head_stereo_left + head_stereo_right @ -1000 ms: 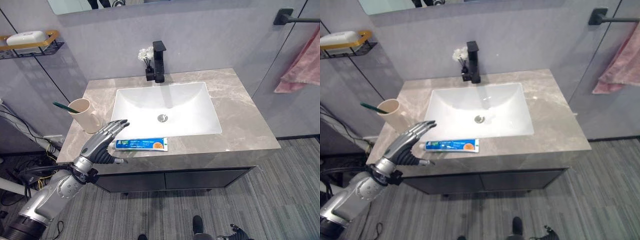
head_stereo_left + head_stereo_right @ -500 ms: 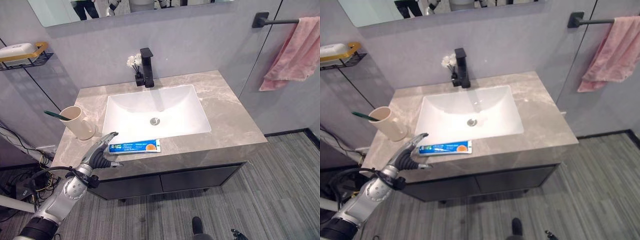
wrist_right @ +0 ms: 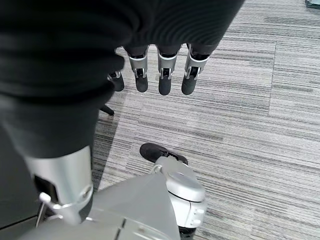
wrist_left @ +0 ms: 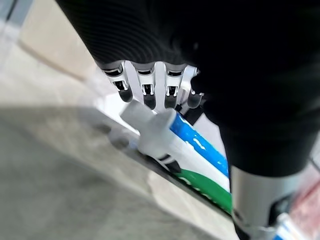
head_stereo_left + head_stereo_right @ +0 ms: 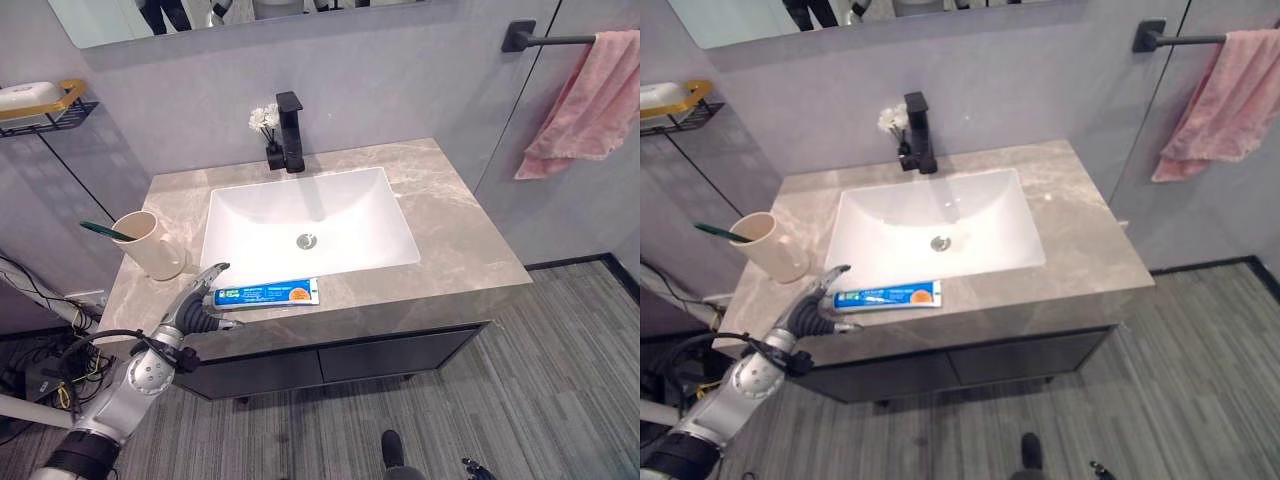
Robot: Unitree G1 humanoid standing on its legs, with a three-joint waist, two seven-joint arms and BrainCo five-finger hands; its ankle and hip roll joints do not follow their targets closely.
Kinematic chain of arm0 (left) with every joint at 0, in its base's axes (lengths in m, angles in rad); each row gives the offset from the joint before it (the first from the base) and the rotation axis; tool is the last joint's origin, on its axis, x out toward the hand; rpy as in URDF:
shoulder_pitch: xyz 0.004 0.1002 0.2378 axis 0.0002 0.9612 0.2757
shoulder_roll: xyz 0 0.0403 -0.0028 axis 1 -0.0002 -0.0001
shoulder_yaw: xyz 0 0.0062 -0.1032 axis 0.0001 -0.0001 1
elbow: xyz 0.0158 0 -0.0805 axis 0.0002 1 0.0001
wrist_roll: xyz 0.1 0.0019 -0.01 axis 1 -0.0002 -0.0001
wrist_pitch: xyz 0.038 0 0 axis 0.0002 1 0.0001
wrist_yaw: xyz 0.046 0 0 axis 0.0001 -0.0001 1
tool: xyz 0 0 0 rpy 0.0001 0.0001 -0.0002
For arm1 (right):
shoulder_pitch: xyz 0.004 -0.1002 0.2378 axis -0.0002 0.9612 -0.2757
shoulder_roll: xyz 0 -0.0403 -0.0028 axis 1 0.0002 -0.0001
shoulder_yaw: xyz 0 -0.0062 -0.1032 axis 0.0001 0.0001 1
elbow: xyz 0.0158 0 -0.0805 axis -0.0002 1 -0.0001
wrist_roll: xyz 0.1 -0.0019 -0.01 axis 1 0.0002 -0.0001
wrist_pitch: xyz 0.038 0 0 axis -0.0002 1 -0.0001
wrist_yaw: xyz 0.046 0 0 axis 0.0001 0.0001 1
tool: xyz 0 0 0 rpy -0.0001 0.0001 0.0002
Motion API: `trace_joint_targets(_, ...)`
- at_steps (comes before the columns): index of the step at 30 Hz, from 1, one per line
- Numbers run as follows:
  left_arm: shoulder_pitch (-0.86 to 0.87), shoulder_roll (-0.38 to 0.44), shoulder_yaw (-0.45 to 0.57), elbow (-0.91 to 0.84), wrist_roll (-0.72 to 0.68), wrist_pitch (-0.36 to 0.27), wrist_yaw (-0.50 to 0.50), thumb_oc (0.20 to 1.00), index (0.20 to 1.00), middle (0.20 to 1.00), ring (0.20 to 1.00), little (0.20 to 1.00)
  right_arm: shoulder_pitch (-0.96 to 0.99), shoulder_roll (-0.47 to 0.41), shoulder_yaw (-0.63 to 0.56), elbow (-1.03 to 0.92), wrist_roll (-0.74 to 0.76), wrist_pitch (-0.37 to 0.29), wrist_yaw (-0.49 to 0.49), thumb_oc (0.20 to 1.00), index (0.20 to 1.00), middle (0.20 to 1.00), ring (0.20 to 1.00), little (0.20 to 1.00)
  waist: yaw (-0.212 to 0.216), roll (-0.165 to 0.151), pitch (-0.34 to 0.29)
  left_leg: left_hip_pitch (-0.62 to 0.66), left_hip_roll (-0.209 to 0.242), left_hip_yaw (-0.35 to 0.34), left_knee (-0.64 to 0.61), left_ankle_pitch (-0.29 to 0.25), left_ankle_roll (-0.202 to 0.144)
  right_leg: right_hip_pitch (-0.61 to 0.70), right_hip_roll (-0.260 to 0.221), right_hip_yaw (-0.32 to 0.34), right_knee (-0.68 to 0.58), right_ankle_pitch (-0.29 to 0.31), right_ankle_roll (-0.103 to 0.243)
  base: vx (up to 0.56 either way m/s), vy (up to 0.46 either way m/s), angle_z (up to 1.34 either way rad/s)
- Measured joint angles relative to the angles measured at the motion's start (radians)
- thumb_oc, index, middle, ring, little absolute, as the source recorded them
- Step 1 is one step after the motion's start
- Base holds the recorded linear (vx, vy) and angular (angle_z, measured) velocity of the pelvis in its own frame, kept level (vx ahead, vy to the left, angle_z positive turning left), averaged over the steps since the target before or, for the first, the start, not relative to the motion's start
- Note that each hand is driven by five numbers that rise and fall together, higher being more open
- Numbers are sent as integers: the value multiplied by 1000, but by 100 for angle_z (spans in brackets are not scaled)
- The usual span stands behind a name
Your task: Put brush and paste in cup on sink, flatten towel.
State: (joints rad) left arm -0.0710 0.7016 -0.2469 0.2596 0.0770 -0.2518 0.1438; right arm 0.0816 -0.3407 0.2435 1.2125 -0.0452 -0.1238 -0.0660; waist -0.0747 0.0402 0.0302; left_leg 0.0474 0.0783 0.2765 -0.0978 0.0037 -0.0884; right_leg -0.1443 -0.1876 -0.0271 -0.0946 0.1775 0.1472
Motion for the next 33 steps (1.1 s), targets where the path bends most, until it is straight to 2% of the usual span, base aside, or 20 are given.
trace_joint_targets(10, -7, -13, 6, 1, -72, 1, -10, 1000, 1000, 1000, 1000, 1000, 1, -12, 0, -8, -5, 0, 2, 1000, 1000, 1000, 1000, 1000, -20, 4, 3, 3, -1, 8, 0, -2, 2, -1, 1, 12, 0, 1, 1, 2, 1, -1)
trace_joint_targets(33, -49, -22, -3, 79, -72, 16, -32, 1000, 1000, 1000, 1000, 1000, 2, -15, 0, -12, -8, 0, 6, 1000, 1000, 1000, 1000, 1000, -23, 8, 12, 1, -1, 14, 0, 0, 0, -7, 4, 17, 0, 3, 1, 0, 0, 0)
